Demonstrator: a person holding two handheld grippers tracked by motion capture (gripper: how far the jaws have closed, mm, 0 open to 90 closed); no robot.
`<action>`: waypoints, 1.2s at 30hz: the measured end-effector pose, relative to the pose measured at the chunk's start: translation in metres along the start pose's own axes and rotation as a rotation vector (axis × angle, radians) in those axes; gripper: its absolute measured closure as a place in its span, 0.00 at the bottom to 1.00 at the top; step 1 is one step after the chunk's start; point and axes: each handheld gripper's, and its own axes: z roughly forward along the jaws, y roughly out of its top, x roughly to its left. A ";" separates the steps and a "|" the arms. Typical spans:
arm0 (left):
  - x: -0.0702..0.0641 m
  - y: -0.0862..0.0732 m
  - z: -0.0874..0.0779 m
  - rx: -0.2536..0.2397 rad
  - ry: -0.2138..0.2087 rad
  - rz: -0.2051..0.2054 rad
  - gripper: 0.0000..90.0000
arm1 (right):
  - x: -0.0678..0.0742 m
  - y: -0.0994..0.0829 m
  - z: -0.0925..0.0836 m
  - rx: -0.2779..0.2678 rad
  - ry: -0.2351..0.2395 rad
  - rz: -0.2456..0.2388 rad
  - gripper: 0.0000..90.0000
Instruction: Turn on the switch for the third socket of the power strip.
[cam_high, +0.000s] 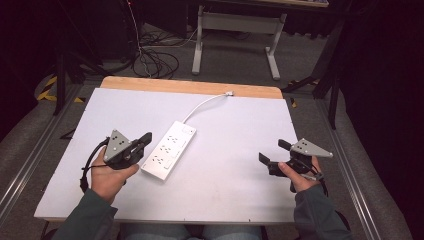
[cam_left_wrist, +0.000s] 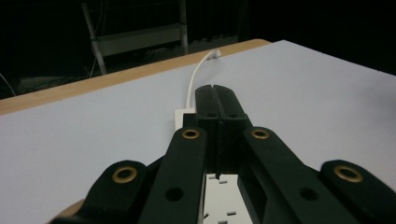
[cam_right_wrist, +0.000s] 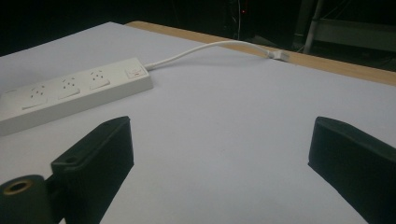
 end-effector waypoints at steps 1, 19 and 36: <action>0.000 0.001 -0.003 -0.011 0.001 0.003 1.00 | 0.000 0.000 0.000 0.000 0.000 0.000 0.08; 0.015 0.004 -0.027 -0.088 0.064 -0.039 1.00 | 0.000 0.000 0.000 -0.003 -0.001 0.000 0.08; 0.039 -0.002 -0.056 -0.145 0.153 -0.092 1.00 | 0.000 0.000 0.000 -0.002 -0.002 0.001 0.08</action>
